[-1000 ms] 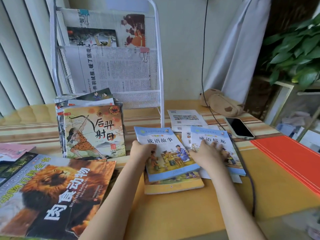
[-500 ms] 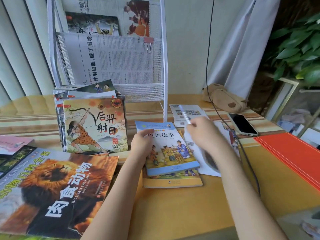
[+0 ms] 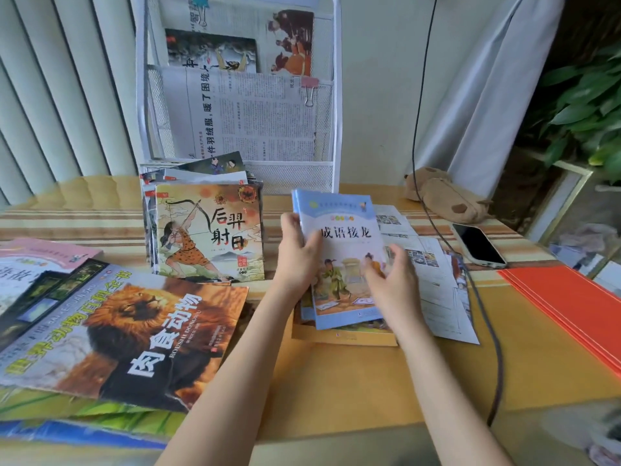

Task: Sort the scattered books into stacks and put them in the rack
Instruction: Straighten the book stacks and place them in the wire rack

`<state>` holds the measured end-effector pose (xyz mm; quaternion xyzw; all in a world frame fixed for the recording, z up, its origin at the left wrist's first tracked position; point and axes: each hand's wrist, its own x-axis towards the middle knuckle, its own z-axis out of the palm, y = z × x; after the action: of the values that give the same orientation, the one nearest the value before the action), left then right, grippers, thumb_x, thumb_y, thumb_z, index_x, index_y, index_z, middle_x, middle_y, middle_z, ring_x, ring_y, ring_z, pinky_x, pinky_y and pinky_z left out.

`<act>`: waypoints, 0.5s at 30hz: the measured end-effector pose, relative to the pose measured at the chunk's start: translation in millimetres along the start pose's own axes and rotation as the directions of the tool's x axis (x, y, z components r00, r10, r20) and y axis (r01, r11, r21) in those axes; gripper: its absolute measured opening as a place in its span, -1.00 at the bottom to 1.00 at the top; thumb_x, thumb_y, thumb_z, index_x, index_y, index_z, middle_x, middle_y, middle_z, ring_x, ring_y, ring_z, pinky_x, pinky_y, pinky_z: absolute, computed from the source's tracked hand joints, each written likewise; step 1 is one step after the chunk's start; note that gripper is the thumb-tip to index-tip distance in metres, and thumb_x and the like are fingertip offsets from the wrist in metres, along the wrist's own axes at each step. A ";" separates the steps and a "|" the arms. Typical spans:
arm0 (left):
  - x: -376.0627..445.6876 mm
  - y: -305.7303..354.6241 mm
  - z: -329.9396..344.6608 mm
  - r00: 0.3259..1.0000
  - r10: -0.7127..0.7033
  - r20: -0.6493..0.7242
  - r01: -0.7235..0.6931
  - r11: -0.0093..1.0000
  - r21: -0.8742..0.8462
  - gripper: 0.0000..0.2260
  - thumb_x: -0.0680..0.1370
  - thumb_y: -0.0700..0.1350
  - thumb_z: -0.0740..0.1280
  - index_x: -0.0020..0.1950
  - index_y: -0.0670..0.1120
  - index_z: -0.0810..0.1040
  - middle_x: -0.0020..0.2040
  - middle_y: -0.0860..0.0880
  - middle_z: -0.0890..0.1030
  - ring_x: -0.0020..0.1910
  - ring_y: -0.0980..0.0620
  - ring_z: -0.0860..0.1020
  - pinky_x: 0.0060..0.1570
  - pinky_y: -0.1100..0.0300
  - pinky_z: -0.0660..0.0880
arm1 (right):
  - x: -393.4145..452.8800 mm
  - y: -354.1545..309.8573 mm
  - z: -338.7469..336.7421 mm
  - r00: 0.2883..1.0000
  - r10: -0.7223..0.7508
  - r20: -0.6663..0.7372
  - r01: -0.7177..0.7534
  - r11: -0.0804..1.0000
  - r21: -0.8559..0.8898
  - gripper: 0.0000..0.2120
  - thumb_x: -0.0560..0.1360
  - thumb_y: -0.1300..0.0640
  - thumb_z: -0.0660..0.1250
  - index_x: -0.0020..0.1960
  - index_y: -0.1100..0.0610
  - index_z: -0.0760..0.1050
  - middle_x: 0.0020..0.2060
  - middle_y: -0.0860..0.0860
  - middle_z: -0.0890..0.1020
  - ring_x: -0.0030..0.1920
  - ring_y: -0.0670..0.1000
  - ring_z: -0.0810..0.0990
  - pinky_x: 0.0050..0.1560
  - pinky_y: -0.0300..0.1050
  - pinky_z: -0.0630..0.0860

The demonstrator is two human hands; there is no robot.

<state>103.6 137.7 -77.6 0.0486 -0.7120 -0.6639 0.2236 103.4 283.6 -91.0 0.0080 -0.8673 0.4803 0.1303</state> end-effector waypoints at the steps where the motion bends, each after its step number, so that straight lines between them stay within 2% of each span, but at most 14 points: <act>1: -0.9 5.8 -0.5 0.998 0.059 0.000 -0.059 0.998 -0.024 -0.85 0.59 -0.21 0.17 0.11 -0.09 0.22 -0.22 0.01 0.48 -0.39 0.02 0.45 -0.50 0.20 0.38 | 5.0 -1.1 -6.6 0.996 0.082 0.038 -0.085 0.992 0.089 -0.38 0.51 -0.06 0.32 0.45 0.13 0.19 0.35 0.07 0.38 0.28 0.04 0.42 0.14 -0.14 0.36; 2: -4.2 13.9 -2.0 0.992 0.130 0.001 -0.130 0.991 -0.040 -0.84 0.59 -0.21 0.16 0.11 -0.08 0.21 -0.26 0.02 0.47 -0.45 0.05 0.43 -0.53 0.20 0.36 | 8.9 -4.4 -13.9 0.983 0.145 0.110 -0.165 0.964 0.207 -0.37 0.48 -0.12 0.34 0.43 0.11 0.23 0.28 0.03 0.43 0.21 -0.01 0.47 0.09 -0.16 0.38; 4: -9.4 27.1 -9.0 0.951 0.307 0.022 -0.307 0.951 -0.024 -0.77 0.55 -0.19 0.17 0.14 -0.04 0.17 -0.17 0.01 0.52 -0.38 0.08 0.49 -0.39 0.11 0.47 | 10.0 -15.2 -26.8 0.941 0.118 0.319 -0.256 0.862 0.437 -0.44 0.37 -0.26 0.36 0.20 0.10 0.46 -0.04 -0.04 0.59 -0.18 -0.10 0.57 -0.23 -0.27 0.44; 5: -12.9 34.0 -14.9 0.922 0.383 0.046 -0.383 0.924 -0.017 -0.69 0.54 -0.20 0.18 0.20 -0.03 0.13 -0.09 0.04 0.55 -0.26 0.10 0.55 -0.23 0.07 0.53 | 9.4 -18.2 -27.8 0.927 0.043 0.372 -0.237 0.836 0.495 -0.38 0.24 -0.36 0.39 0.07 0.09 0.51 -0.20 -0.06 0.62 -0.36 -0.10 0.55 -0.40 -0.29 0.39; 7: -17.9 40.4 -29.9 0.885 0.453 0.104 -0.451 0.891 -0.050 -0.47 0.54 -0.29 0.24 0.37 -0.05 0.01 0.06 0.19 0.58 -0.02 0.16 0.58 0.05 0.05 0.55 | 7.9 -24.6 -22.0 0.923 -0.084 0.375 -0.147 0.823 0.549 -0.22 -0.05 -0.41 0.50 -0.01 0.05 0.51 -0.34 -0.09 0.65 -0.48 -0.09 0.53 -0.54 -0.30 0.34; 8: -21.1 39.6 -39.3 0.888 0.442 0.127 -0.435 0.897 -0.080 -0.38 0.53 -0.31 0.29 0.43 -0.07 -0.03 0.13 0.27 0.56 0.07 0.18 0.57 0.13 0.04 0.54 | 5.4 -25.7 -17.0 0.922 -0.137 0.361 -0.109 0.806 0.582 -0.20 -0.09 -0.37 0.54 0.01 0.03 0.50 -0.32 -0.11 0.67 -0.44 -0.09 0.58 -0.54 -0.30 0.38; 9: -23.1 33.6 -49.2 0.906 0.396 0.149 -0.388 0.918 -0.082 -0.33 0.50 -0.28 0.36 0.46 -0.09 0.01 0.21 0.27 0.53 0.15 0.16 0.55 0.19 0.03 0.51 | 4.6 -21.0 -11.5 0.921 -0.172 0.350 -0.084 0.790 0.608 -0.25 -0.05 -0.31 0.57 0.04 -0.01 0.50 -0.26 -0.13 0.68 -0.32 -0.09 0.63 -0.48 -0.28 0.46; 11: -32.8 16.5 -65.0 0.952 0.267 0.151 -0.265 0.964 -0.031 -0.42 0.44 -0.13 0.44 0.39 -0.14 0.26 0.20 0.04 0.55 0.17 0.06 0.56 0.16 -0.04 0.53 | -3.7 -14.6 -3.5 0.908 -0.174 0.381 -0.112 0.776 0.621 -0.31 0.03 -0.18 0.59 0.11 -0.04 0.49 -0.11 -0.15 0.69 -0.08 -0.11 0.65 -0.23 -0.23 0.57; 12: -39.8 6.9 -69.2 0.966 0.221 0.132 -0.225 0.974 0.015 -0.47 0.43 -0.09 0.45 0.33 -0.15 0.35 0.13 0.02 0.57 0.13 0.04 0.58 0.11 -0.05 0.56 | -8.3 -10.6 -0.4 0.904 -0.150 0.400 -0.143 0.776 0.614 -0.25 0.01 -0.16 0.61 0.15 -0.02 0.48 -0.11 -0.15 0.69 -0.08 -0.13 0.65 -0.19 -0.22 0.59; 14: -50.0 -4.4 -70.4 0.981 0.170 0.093 -0.176 0.983 0.057 -0.52 0.43 -0.03 0.46 0.26 -0.16 0.43 0.04 0.06 0.59 0.06 0.04 0.60 0.05 -0.01 0.58 | -17.1 -6.0 6.3 0.908 -0.091 0.410 -0.181 0.796 0.578 -0.21 -0.04 -0.19 0.61 0.12 0.06 0.51 -0.23 -0.12 0.69 -0.29 -0.16 0.65 -0.39 -0.27 0.56; 15: -53.6 -3.3 -68.1 0.988 0.142 0.063 -0.146 0.987 0.066 -0.51 0.42 0.04 0.44 0.24 -0.16 0.45 0.03 0.04 0.60 0.04 0.03 0.60 0.04 0.02 0.58 | -20.6 -7.0 9.0 0.911 -0.077 0.406 -0.181 0.809 0.560 -0.28 -0.02 -0.22 0.60 0.04 0.06 0.52 -0.26 -0.06 0.68 -0.40 -0.12 0.62 -0.51 -0.25 0.50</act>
<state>176.9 94.0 -93.1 -0.0144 -0.7428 -0.6216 0.2482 122.4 270.0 -94.5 0.1239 -0.6842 0.7146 -0.0766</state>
